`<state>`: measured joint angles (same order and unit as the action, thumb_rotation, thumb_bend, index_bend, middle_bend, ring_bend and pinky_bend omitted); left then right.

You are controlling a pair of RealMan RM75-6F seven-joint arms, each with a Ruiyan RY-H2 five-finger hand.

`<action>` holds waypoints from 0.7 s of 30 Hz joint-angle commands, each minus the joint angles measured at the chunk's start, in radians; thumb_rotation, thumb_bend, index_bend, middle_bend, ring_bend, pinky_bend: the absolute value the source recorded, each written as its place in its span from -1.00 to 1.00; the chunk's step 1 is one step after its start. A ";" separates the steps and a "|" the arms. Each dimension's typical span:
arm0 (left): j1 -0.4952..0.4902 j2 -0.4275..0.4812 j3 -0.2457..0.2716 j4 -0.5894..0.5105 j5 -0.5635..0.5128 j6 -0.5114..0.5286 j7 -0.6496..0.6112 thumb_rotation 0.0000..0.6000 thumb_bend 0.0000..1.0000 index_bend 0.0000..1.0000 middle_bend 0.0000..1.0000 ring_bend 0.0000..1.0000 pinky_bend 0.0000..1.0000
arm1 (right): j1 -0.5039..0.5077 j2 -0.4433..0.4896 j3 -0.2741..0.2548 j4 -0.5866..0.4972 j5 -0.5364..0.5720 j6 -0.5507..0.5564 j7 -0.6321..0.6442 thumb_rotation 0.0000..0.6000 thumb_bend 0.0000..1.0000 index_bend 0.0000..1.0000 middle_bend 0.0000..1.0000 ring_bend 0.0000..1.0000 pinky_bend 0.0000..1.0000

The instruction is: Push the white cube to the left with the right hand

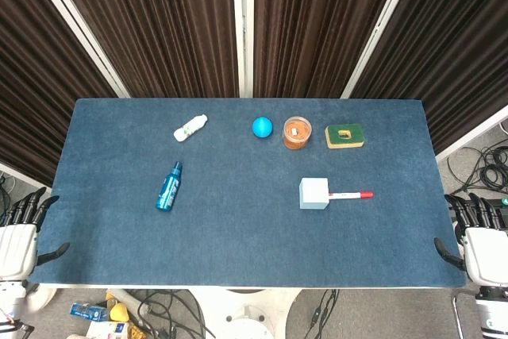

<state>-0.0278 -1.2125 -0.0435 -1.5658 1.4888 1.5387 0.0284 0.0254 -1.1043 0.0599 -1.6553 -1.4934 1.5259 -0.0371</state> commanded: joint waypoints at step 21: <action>0.013 -0.022 0.011 0.026 -0.003 0.004 -0.021 1.00 -0.72 -0.57 -0.69 -0.81 -0.74 | 0.166 -0.029 0.064 0.009 0.117 -0.263 -0.129 1.00 -0.65 -0.59 -0.40 -1.00 -0.90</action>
<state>-0.0149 -1.2342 -0.0327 -1.5396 1.4852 1.5431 0.0073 0.1159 -1.1120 0.0946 -1.6584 -1.4304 1.3675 -0.1062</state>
